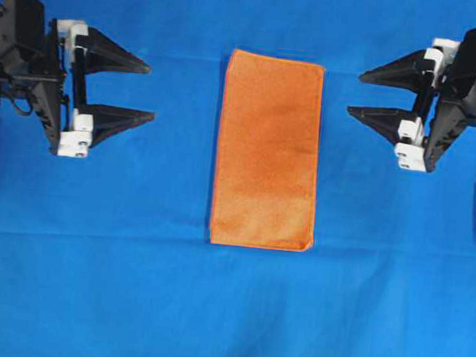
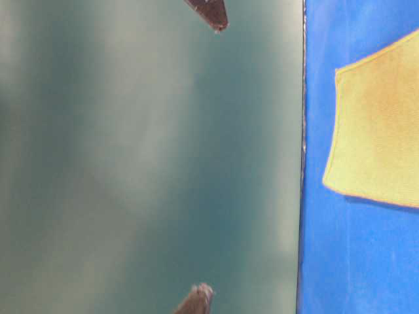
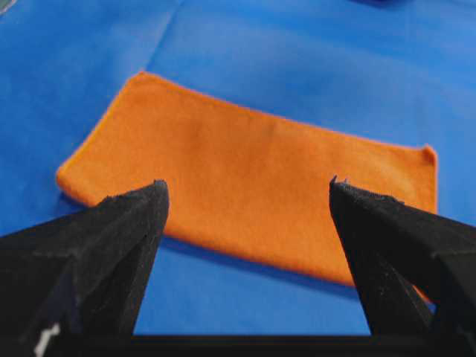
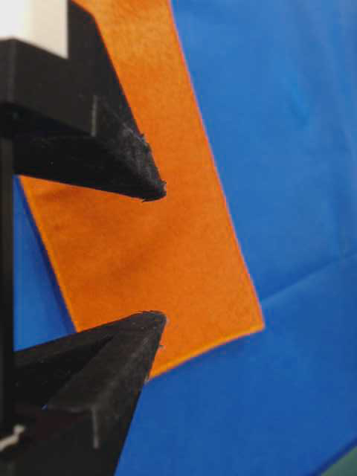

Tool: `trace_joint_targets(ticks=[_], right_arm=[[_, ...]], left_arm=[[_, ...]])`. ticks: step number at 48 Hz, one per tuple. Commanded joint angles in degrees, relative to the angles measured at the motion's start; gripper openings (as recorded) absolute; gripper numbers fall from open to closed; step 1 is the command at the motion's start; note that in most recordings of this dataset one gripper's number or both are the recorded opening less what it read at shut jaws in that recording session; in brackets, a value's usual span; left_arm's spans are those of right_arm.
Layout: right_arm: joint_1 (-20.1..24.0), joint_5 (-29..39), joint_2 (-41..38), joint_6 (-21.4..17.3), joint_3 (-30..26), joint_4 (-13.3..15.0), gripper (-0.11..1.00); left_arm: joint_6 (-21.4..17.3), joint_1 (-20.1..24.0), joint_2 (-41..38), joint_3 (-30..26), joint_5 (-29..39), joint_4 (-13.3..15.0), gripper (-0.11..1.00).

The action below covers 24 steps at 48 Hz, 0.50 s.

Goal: Fold the orange towel.
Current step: 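Move both grippers to the strip's far corners and grasp them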

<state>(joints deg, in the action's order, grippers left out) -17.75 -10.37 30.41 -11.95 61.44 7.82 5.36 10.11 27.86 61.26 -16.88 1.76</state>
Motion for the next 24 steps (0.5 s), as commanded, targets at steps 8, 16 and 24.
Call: trace_joint_targets(ticks=[8,16,24], right_arm=[[-5.19,-1.41,-6.59,0.09,-4.48,0.00,0.64],[-8.44,-1.32,-14.15,0.53,-7.91,0.53,0.64],[-11.07,-1.58,-22.68,0.62,-9.93,0.70,0.64]], left_arm=[[-0.53,4.57,-10.72,-8.79,-1.58,-0.09,0.83],[-0.70,7.82,-22.50,-15.73,-1.58,-0.09,0.83],[-0.70,10.02,-32.87,-21.01,-1.58,-0.09,0.83]])
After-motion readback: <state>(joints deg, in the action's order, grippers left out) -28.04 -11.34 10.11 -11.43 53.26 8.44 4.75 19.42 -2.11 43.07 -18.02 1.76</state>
